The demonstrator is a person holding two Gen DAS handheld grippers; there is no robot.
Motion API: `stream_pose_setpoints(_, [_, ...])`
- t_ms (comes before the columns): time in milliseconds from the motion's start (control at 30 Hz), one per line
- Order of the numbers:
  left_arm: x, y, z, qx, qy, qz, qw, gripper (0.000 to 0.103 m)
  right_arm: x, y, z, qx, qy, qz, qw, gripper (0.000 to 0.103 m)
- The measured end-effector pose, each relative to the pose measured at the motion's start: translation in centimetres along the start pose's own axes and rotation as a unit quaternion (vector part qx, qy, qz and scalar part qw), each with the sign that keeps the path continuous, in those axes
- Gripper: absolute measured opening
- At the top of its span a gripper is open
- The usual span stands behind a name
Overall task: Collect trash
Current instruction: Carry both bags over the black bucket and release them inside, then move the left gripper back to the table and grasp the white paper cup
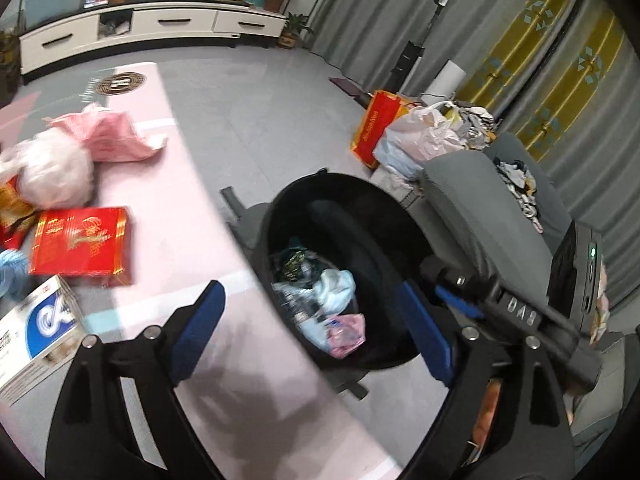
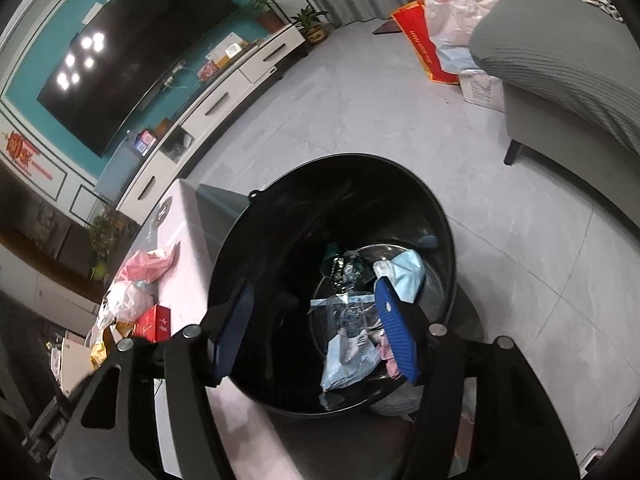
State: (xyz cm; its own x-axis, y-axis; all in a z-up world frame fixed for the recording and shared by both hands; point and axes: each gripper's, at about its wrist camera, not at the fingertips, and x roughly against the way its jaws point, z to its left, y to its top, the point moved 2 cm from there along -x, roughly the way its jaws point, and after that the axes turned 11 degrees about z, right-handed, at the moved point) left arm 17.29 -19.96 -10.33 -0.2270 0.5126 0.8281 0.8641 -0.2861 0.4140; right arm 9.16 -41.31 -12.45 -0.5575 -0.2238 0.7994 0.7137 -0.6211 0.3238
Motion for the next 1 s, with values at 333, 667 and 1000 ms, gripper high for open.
stream_pose_setpoints(333, [6.7,-4.2,3.3,-0.008,0.057,-0.05,0.9971,0.093,-0.8,-1.8,4.9,0.075,0.0,0.009,0.997,0.07])
stream_pose_setpoints(667, [14.3,-9.2,11.3,0.056,0.087,-0.084,0.991,0.094,-2.4,-5.0,11.8,0.179,0.04,0.028,0.983,0.071])
stream_pose_setpoints(1000, [19.3,-12.4,22.3,0.209,0.09,-0.132,0.9649,0.095,-4.9,-8.3,16.5,0.233,0.064,0.07,0.968,0.071])
